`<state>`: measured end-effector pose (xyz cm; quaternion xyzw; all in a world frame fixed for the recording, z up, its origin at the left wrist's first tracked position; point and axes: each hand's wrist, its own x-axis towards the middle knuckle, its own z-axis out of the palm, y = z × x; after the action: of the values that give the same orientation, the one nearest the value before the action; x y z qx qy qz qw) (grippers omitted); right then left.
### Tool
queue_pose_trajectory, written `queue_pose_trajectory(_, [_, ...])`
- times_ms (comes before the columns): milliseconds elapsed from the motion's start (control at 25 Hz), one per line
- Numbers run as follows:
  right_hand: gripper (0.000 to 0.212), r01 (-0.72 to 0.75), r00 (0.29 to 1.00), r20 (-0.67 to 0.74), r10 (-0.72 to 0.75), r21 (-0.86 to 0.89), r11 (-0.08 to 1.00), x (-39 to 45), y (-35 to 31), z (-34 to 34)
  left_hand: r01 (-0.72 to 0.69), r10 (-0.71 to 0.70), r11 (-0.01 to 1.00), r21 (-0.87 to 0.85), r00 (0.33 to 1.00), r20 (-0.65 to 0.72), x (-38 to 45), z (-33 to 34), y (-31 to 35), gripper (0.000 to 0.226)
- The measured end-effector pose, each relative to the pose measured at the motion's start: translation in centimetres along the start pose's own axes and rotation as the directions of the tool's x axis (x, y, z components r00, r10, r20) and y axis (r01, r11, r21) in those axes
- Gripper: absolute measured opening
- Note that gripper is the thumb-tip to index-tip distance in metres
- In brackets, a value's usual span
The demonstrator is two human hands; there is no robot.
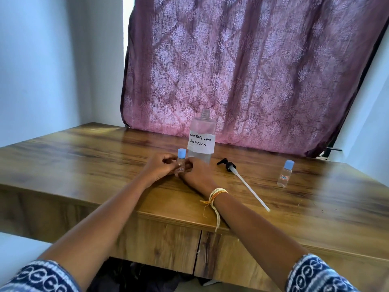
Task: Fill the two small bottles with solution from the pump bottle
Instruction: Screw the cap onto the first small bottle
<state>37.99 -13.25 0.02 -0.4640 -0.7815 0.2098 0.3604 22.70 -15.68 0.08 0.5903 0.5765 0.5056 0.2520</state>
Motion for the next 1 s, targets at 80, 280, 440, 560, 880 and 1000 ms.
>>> queue_pose_trajectory(80, [0.037,0.022,1.0,0.015,-0.022,0.013,1.0,1.6,-0.7,1.5,0.002,0.001,0.984,0.178,1.0,-0.015,0.8,-2.3,-1.4,0.023])
queue_pose_trajectory(280, [0.032,-0.022,1.0,-0.009,0.022,0.019,1.0,4.4,-0.7,3.7,0.053,-0.041,0.993,0.105,0.992,-0.118,1.9,-3.2,-3.7,0.015])
queue_pose_trajectory(440, [0.034,-0.016,1.0,-0.011,0.016,-0.009,1.0,4.7,-0.3,4.1,0.042,-0.024,0.988,0.151,0.993,-0.115,1.9,-2.9,-3.6,0.021])
queue_pose_trajectory(560, [0.039,-0.043,0.999,-0.009,0.043,0.005,0.999,4.2,-0.5,3.8,-0.002,0.041,0.961,0.278,0.99,-0.133,1.2,-2.8,-3.1,0.021])
queue_pose_trajectory(880, [0.039,-0.012,0.991,0.13,0.012,0.0,1.0,0.2,1.0,-0.2,-0.146,0.157,0.884,0.443,0.988,0.014,-0.8,-1.3,-0.8,0.016])
queue_pose_trajectory(1000, [0.033,0.015,0.981,0.193,-0.004,-0.051,0.999,-1.1,2.0,-3.4,-0.19,0.182,0.907,0.376,0.982,0.058,-1.5,1.0,0.2,0.014])
